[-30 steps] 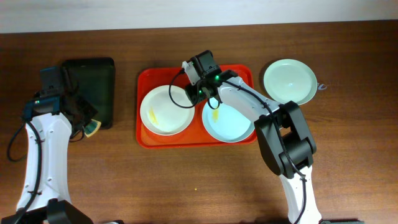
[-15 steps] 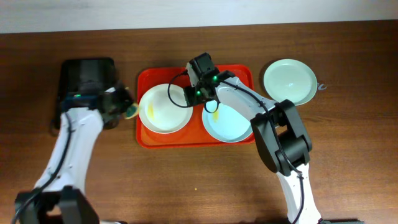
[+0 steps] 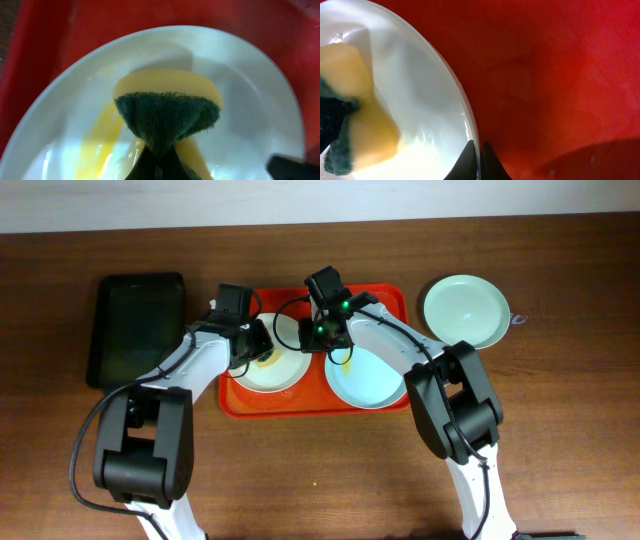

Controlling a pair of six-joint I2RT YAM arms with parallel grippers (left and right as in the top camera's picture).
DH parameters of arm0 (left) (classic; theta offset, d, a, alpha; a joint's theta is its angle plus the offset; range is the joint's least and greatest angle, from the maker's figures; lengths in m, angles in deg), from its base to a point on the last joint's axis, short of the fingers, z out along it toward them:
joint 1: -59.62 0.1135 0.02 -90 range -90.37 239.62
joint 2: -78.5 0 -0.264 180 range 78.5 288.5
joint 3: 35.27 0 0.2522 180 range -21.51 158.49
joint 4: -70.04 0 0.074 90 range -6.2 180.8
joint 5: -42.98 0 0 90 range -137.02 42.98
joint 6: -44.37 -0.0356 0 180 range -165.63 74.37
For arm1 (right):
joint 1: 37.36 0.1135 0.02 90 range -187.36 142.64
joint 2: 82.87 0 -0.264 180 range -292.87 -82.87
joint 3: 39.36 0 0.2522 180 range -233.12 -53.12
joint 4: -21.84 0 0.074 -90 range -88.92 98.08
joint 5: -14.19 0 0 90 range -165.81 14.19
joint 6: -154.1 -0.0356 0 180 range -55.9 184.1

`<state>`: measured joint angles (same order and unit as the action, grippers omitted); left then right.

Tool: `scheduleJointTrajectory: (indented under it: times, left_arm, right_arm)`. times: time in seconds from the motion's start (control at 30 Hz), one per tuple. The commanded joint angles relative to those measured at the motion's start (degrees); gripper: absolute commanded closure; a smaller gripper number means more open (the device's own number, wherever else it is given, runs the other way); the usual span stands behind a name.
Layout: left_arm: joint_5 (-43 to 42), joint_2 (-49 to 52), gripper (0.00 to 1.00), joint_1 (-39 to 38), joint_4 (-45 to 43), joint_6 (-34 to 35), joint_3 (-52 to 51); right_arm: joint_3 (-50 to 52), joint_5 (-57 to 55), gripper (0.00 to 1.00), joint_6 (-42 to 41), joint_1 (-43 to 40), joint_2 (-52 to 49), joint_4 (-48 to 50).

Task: Clean dirty plates on tray and stack at the side
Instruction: 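Grasp the white plate with the right gripper and scrub it with the sponge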

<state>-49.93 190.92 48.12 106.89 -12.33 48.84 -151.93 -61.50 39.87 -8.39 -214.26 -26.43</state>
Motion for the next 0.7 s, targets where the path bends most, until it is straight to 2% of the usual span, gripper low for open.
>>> scheduleJointTrajectory:
  times: [0.0,0.1,0.17,0.23,0.27,0.3,0.37,0.57,0.63,0.67]
  left_arm:
    - [11.10,1.40,1.00,0.74,4.15,-3.41,0.11]
    - [16.74,-0.70,1.00,2.86,10.03,-3.45,2.25]
    - [16.28,-3.15,1.00,3.80,11.72,-3.61,4.09]
    - [9.84,-4.52,1.00,3.63,11.06,-3.58,4.46]
    - [0.61,-4.37,1.00,3.63,10.43,-3.39,4.44]
    - [-3.30,-4.22,1.00,3.63,9.90,-3.37,4.44]
    - [-6.71,-3.52,1.00,2.64,8.44,-3.37,4.39]
    - [0.04,4.26,1.00,-0.02,6.49,-3.41,4.37]
    - [6.32,5.49,1.00,0.33,9.16,-3.43,4.39]
    - [13.90,5.03,1.00,1.03,12.26,-3.41,4.52]
  right_arm:
    - [0.24,-2.80,0.96,-0.70,0.26,0.74,-0.68]
    - [0.24,-2.78,0.96,-0.70,0.26,0.74,-0.76]
    - [0.26,-2.80,0.96,-0.70,0.26,0.74,-0.87]
    - [0.28,-2.97,0.96,-0.70,0.26,0.74,-0.85]
    - [0.26,-2.97,0.96,-0.70,0.26,0.74,-0.81]
    - [0.26,-2.97,0.96,-0.70,0.26,0.74,-0.66]
    - [0.26,-2.97,0.96,-0.72,0.26,0.74,-0.44]
    - [0.28,-2.97,0.96,-0.72,0.26,0.74,-0.70]
    - [0.28,-2.99,0.96,-0.72,0.26,0.74,-0.85]
    - [0.28,-2.99,0.96,-0.72,0.26,0.74,-0.85]
